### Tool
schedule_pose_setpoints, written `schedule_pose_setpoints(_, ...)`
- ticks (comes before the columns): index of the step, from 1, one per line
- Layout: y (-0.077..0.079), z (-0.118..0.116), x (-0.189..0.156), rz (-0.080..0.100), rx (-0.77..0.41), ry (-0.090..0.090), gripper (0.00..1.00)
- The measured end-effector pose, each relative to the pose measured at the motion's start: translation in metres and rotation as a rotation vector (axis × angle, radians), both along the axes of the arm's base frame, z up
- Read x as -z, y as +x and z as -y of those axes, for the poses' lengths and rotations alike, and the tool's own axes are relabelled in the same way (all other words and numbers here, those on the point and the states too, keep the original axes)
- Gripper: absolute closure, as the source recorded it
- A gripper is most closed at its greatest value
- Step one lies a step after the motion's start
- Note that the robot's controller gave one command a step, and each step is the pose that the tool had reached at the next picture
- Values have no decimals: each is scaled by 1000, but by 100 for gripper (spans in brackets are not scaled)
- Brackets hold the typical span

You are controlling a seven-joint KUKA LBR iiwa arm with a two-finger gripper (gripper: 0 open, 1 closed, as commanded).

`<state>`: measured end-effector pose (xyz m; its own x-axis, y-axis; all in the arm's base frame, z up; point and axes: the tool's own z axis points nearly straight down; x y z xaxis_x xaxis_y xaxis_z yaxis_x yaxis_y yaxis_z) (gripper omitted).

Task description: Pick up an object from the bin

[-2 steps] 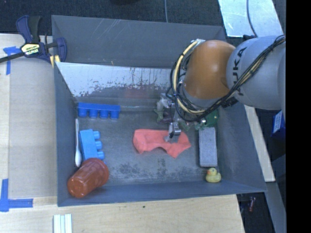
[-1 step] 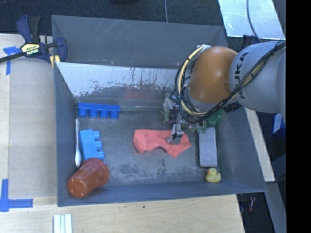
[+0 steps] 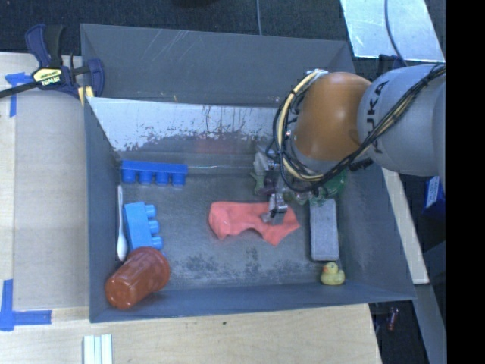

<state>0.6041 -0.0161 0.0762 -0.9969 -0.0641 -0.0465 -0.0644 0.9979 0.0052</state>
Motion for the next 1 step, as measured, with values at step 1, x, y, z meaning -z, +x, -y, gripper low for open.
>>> schedule_pose_setpoints(1,-20,2,-2,30,19,6,0)
